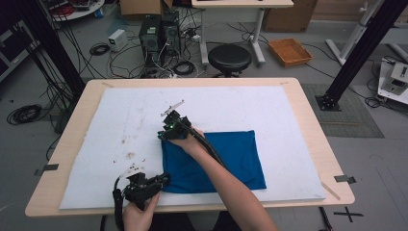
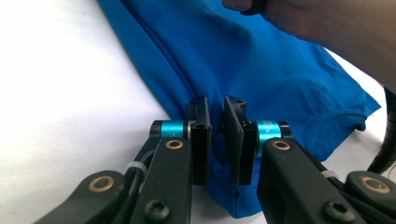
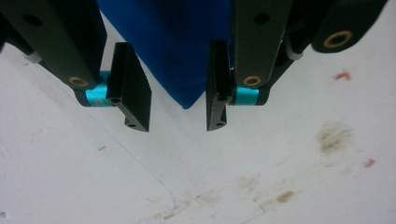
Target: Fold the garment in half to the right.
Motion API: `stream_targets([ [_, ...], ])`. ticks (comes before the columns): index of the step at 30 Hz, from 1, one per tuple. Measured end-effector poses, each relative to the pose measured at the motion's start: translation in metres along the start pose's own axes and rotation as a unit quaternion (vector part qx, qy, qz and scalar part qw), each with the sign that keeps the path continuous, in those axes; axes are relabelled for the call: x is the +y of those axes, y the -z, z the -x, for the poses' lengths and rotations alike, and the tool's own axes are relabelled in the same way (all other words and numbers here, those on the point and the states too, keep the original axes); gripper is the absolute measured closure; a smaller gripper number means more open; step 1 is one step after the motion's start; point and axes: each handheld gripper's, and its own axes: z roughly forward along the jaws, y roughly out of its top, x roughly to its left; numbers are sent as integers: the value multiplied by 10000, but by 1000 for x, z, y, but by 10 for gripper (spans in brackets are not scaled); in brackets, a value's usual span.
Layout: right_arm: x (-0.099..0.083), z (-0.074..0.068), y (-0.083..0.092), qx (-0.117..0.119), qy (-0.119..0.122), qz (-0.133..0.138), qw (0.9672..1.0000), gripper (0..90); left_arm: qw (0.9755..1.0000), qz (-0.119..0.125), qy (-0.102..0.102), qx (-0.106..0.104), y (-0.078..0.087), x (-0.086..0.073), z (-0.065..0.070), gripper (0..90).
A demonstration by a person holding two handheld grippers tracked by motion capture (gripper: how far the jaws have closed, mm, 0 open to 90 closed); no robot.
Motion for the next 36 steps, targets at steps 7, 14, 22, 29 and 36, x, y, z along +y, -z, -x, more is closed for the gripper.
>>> stream_targets([
  [7, 0, -2, -13, -96, 224, -204, 9995, 765, 10000, 11, 21, -18, 0, 0, -1, 809],
  [14, 3, -5, 1, -100, 331, -8, 9994, 878, 10000, -28, 32, -63, 1, 1, 1, 839],
  [22, 3, 6, 45, 136, 129, 479, 9987, 878, 9989, 159, -365, -235, 7, 13, 24, 848],
  [29, -11, 28, 105, 203, 15, 880, 9959, 876, 9940, 277, -791, -708, 4, 35, 65, 848],
  [36, -37, 57, 155, 89, -54, 1011, 9948, 877, 9890, 141, -958, -1119, -26, 44, 100, 848],
])
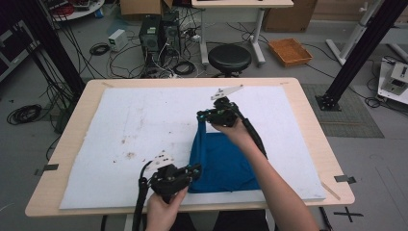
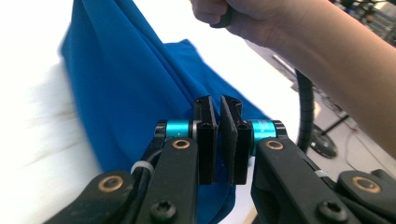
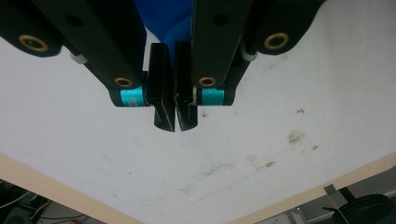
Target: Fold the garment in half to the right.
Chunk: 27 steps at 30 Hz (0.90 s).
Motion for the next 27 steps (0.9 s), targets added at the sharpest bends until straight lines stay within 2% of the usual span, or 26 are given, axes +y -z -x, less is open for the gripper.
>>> stream_targets([
  [6, -21, 24, 37, -120, -112, 34, 9999, 877, 9993, -271, -79, -227, -41, 3, 17, 847],
  [12, -44, 45, 59, -309, -197, -100, 9993, 877, 9981, -503, -80, -348, -80, -1, 31, 847],
  [17, -62, 56, 71, -502, -233, -279, 9981, 877, 9974, -596, -175, -365, -103, -6, 40, 847],
  [21, -73, 66, 76, -645, -291, -407, 9967, 877, 9971, -658, -155, -343, -117, -8, 44, 846],
  [27, -79, 77, 75, -797, -327, -569, 9947, 877, 9971, -663, -257, -275, -133, -8, 49, 845],
])
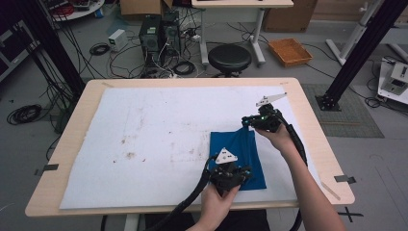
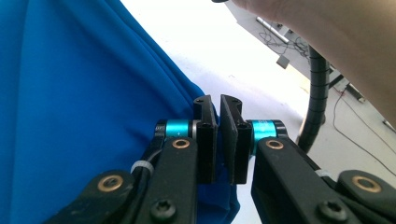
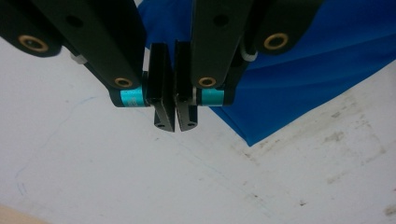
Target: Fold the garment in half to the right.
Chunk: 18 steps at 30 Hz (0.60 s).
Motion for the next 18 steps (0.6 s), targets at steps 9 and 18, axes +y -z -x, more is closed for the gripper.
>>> stream_targets([
  [9, -7, 4, 0, -438, -47, -101, 9990, 810, 9978, 424, -235, -456, -7, -1, 4, 641],
  [18, -33, -9, 37, -854, -635, 404, 9935, 674, 9931, 1033, -537, -131, 50, 16, -15, 533],
])
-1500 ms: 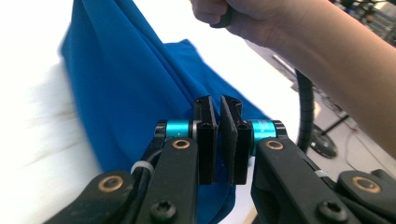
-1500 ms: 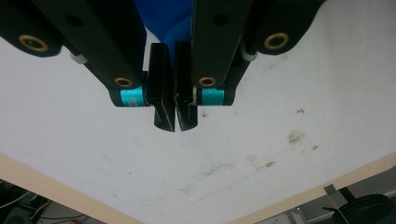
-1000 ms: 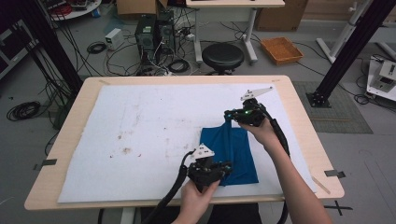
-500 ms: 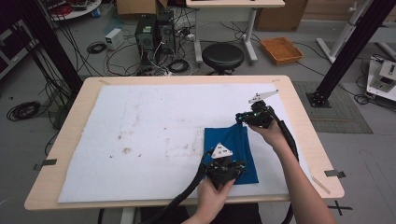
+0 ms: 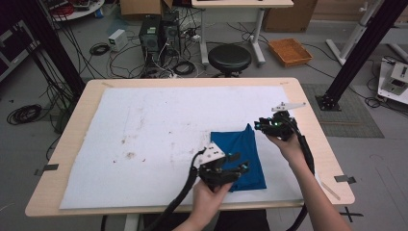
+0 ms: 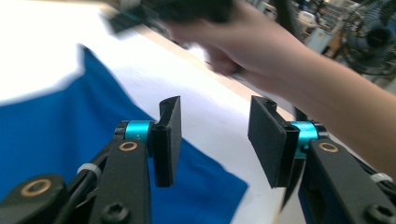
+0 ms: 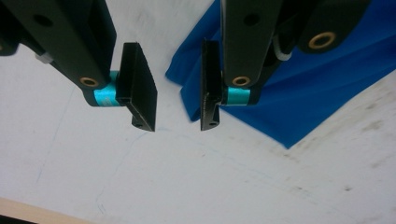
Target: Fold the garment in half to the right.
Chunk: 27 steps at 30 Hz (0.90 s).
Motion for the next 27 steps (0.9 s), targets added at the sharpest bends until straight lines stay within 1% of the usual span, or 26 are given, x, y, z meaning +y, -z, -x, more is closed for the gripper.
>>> stream_targets([
  [1, -5, -6, 8, 58, -5, 44, 10000, 657, 10000, 49, -21, 76, 9, 3, -3, 533],
  [3, -19, -20, 23, 173, -42, 244, 9995, 621, 9997, 152, -59, 190, 30, 8, -12, 533],
  [4, -28, -28, 29, 274, -69, 256, 9993, 601, 9995, 182, -82, 249, 40, 10, -16, 533],
  [5, -37, -37, 35, 292, -72, 233, 9993, 591, 9991, 239, -114, 341, 51, 11, -20, 533],
  [6, -46, -45, 39, 371, -131, 217, 9990, 591, 9985, 289, -138, 446, 64, 12, -25, 533],
  [7, -59, -55, 44, 510, -166, 180, 9984, 591, 9981, 297, -162, 513, 71, 12, -28, 533],
  [8, -67, -60, 47, 556, -196, 156, 9981, 591, 9975, 322, -183, 602, 81, 13, -31, 533],
  [10, -85, -72, 52, 676, -348, 67, 9971, 592, 9964, 380, -119, 748, 99, 12, -39, 533],
  [11, -93, -77, 54, 698, -442, 46, 9966, 591, 9959, 423, -68, 801, 107, 11, -43, 532],
  [13, -104, -84, 56, 742, -579, -18, 9956, 592, 9948, 497, 55, 883, 119, 8, -50, 532],
  [15, -109, -89, 56, 722, -621, -24, 9955, 598, 9938, 553, 157, 956, 127, 4, -56, 532],
  [16, -111, -90, 54, 649, -575, -93, 9962, 609, 9934, 584, 195, 967, 131, 2, -58, 532],
  [17, -112, -90, 52, 611, -566, -175, 9964, 649, 9931, 599, 237, 981, 133, 1, -59, 532],
  [18, -113, -89, 50, 638, -596, -242, 9959, 662, 9931, 590, 255, 985, 135, 0, -60, 532],
  [19, -115, -89, 49, 609, -627, -312, 9957, 719, 9931, 575, 259, 987, 135, -1, -61, 532],
  [20, -117, -88, 49, 599, -596, -319, 9959, 789, 9933, 551, 252, 985, 136, -1, -61, 532],
  [21, -119, -87, 49, 584, -569, -335, 9961, 876, 9935, 515, 244, 987, 136, -2, -61, 532],
  [22, -120, -86, 50, 579, -556, -338, 9962, 899, 9936, 509, 242, 975, 136, -2, -61, 532],
  [27, -125, -83, 64, 446, -658, -243, 9965, 900, 9936, 524, 269, 965, 135, -1, -61, 533],
])
